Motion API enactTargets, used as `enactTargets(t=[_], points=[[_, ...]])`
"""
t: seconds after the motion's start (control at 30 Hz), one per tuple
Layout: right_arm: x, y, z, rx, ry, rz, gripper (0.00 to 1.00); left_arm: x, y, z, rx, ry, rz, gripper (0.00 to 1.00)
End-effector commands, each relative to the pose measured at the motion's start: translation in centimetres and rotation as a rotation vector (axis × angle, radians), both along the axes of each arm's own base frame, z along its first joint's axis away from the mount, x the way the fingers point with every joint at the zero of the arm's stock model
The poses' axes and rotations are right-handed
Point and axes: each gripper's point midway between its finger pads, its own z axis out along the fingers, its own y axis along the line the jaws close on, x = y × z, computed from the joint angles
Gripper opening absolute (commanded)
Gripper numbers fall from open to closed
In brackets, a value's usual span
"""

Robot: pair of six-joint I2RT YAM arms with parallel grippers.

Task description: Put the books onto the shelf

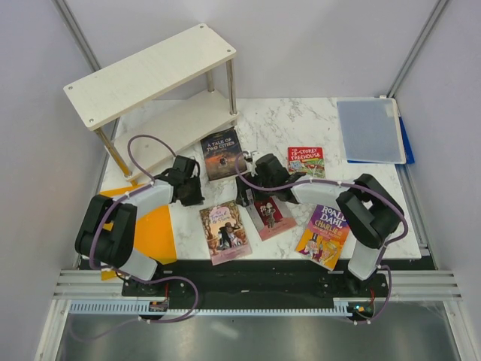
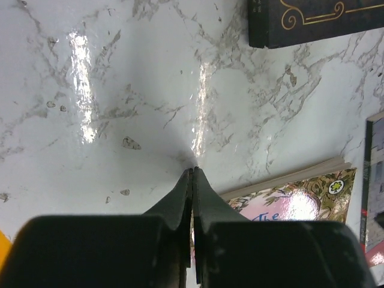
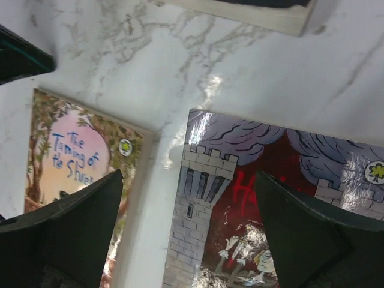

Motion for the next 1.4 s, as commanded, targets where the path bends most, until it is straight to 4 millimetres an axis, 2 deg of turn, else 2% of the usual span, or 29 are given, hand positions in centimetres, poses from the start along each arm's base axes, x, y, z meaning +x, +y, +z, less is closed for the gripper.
enactTargets(t=[0.0, 0.1, 0.3, 0.47, 0.57, 0.73, 0.8, 1.03, 1.13, 1.27, 1.37], points=[[-0.3, 4.0, 2.0, 0.140, 0.016, 0.058, 0.98, -3.0, 0.5, -1.6, -0.001, 0.107, 0.066, 0.02], [-0.9, 4.6, 1.6, 0.154, 0.043, 0.073, 0.98, -3.4, 0.9, -1.3, -0.002, 0.095, 0.095, 0.02], [-2.5, 4.6, 0.8, 0.159, 0.097, 0.087, 0.98, -3.5, 1.5, 2.1, -0.026, -0.051, 0.123, 0.02], [-4.3, 4.3, 0.2, 0.152, 0.141, 0.101, 0.98, -4.9, 0.9, 4.2, -0.073, -0.140, 0.096, 0.02], [-5.1, 4.4, 0.5, 0.166, 0.160, 0.122, 0.98, -5.6, 0.3, 4.4, -0.087, -0.152, 0.071, 0.02], [-7.1, 5.0, -0.5, 0.157, 0.221, 0.162, 0.97, -7.1, -0.9, 1.7, -0.048, -0.043, 0.023, 0.02], [-7.7, 5.1, -0.9, 0.153, 0.240, 0.175, 0.93, -7.5, -1.1, 0.3, -0.008, 0.011, 0.014, 0.02], [-8.9, 5.1, -0.7, 0.142, 0.259, 0.195, 0.87, -8.8, -1.8, -2.8, 0.077, 0.124, 0.009, 0.02], [-9.2, 5.2, -1.0, 0.142, 0.276, 0.205, 0.86, -8.7, -1.7, -2.9, 0.101, 0.125, 0.016, 0.02], [-10.2, 5.9, -1.9, 0.145, 0.330, 0.240, 0.74, -8.8, -2.0, -2.8, 0.095, 0.135, 0.012, 0.02], [-10.8, 6.9, -0.9, 0.180, 0.331, 0.273, 0.67, -8.8, -2.0, -2.9, 0.100, 0.142, 0.010, 0.02]])
